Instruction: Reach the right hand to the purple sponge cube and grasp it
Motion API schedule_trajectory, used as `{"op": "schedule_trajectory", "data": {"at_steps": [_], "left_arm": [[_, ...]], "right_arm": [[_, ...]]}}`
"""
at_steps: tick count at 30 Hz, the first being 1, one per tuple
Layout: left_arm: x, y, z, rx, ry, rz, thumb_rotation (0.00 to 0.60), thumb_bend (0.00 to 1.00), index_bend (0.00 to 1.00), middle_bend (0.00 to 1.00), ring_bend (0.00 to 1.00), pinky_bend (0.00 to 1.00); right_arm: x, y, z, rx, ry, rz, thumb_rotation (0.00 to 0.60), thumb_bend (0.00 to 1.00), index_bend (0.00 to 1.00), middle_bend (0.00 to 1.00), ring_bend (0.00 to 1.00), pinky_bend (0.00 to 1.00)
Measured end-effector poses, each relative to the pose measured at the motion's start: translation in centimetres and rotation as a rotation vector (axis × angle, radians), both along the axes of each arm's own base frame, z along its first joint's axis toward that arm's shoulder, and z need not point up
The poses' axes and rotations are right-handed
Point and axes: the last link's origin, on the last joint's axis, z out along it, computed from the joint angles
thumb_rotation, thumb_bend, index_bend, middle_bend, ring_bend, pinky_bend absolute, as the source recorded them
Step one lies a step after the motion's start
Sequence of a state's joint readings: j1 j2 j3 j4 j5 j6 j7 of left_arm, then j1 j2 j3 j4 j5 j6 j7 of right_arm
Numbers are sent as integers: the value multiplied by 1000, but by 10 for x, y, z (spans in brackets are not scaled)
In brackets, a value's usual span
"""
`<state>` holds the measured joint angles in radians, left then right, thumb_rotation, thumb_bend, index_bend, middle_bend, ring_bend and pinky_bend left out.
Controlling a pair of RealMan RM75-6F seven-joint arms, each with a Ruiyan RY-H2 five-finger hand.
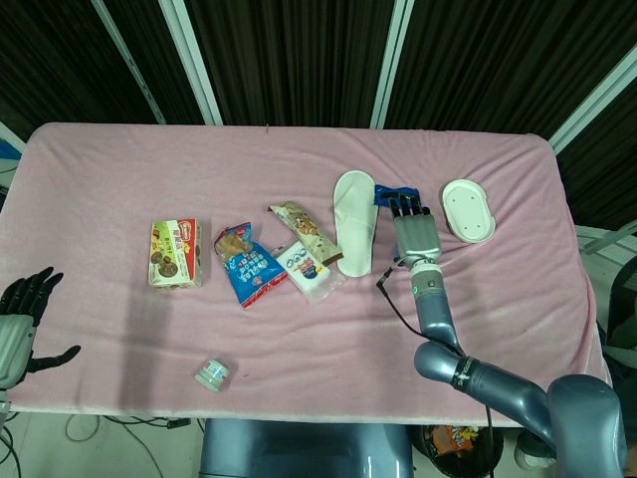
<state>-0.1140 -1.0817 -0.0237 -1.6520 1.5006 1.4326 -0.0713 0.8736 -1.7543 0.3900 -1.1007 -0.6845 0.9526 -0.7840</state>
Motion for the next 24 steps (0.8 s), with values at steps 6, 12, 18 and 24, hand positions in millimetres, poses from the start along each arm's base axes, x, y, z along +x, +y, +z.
{"op": "schedule_trajectory", "data": {"at_steps": [6, 12, 18, 24], "left_arm": [[1, 0, 0, 0, -1, -3, 600, 0, 0, 0, 0, 0], [1, -1, 1, 3, -6, -5, 600, 0, 0, 0, 0, 0], [2, -1, 1, 7, -8, -12, 600, 0, 0, 0, 0, 0], [3, -2, 2, 14, -7, -23, 600, 0, 0, 0, 0, 0]], "right_arm": [[-14, 6, 1, 11, 50, -64, 600, 307, 423, 387, 386, 511], [-11, 17, 3, 36, 21, -65, 600, 397, 756, 662, 680, 726], [3, 26, 19, -9, -36, 21, 600, 397, 777, 666, 683, 726], [20, 44, 46, -66, -180, 110, 600, 398, 776, 665, 682, 726]]}}
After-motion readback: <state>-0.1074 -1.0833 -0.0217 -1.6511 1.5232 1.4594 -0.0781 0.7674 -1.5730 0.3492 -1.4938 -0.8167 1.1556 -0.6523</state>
